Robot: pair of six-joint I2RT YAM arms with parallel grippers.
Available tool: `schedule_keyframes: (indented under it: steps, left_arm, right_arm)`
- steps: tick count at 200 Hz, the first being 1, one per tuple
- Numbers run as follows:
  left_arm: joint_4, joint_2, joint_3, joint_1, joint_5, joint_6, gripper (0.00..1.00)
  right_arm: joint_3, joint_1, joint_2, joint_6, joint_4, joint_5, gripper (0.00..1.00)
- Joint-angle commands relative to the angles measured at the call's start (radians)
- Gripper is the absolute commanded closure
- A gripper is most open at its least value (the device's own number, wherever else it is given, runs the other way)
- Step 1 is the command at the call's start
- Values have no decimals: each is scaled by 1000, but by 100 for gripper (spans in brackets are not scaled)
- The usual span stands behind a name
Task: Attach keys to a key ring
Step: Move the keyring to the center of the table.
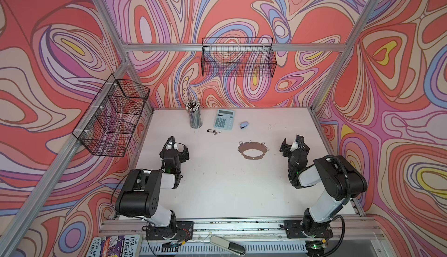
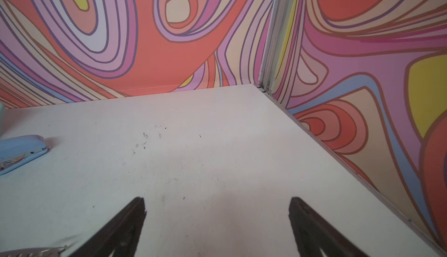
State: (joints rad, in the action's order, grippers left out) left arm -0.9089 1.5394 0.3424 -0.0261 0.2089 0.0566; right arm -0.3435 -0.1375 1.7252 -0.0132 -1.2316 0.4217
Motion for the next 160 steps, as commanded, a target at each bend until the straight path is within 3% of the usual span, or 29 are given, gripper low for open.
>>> schedule_keyframes:
  steps: [1, 160]
  left_arm:
    - [-24, 1, 11, 0, -5, 6, 0]
    - [-14, 2, 20, -9, 6, -6, 0]
  right_arm:
    - [-9, 4, -4, 0, 4, -6, 2]
    - [-9, 4, -4, 0, 5, -6, 2]
